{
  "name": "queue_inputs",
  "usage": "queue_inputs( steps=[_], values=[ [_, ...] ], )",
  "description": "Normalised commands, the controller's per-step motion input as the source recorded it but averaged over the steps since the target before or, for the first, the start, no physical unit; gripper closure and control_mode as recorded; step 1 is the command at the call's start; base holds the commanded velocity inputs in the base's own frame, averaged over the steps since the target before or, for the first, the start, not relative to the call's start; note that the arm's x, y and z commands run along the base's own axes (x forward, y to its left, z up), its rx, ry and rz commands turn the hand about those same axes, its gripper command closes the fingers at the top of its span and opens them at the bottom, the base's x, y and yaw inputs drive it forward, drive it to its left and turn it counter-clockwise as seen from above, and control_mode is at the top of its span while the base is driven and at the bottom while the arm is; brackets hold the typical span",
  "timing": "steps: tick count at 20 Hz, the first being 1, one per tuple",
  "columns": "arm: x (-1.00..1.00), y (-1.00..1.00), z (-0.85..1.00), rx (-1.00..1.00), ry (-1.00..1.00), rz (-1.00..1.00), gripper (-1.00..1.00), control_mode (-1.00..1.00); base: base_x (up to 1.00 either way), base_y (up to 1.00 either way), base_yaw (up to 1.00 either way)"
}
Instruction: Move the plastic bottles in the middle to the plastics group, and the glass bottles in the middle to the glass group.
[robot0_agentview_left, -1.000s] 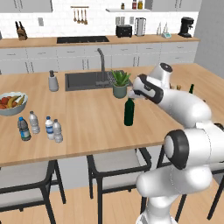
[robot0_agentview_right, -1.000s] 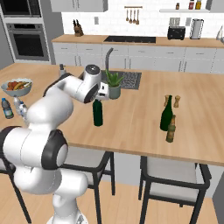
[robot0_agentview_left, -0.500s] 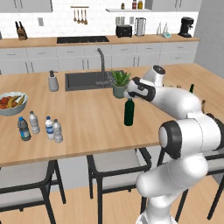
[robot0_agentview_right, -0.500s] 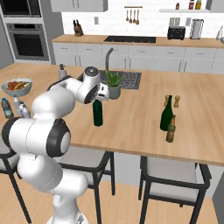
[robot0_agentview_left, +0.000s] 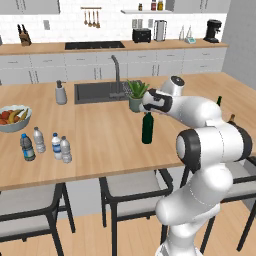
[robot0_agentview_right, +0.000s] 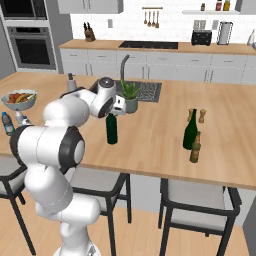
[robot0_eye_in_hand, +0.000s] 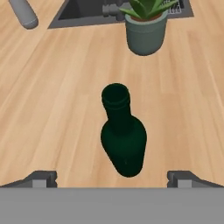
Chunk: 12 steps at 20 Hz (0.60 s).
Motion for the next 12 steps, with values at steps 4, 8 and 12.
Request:
queue_inputs(
  steps=[4, 8, 12],
  values=[
    [0.14, 0.0, -0.19, 0.0, 0.0, 0.0, -1.0, -1.0, 0.0, 0.0, 0.0],
    [0.13, 0.0, -0.18, 0.0, 0.0, 0.0, -1.0, -1.0, 0.0, 0.0, 0.0],
    [0.15, 0.01, -0.14, 0.0, 0.0, 0.0, -1.0, -1.0, 0.0, 0.0, 0.0]
  ],
)
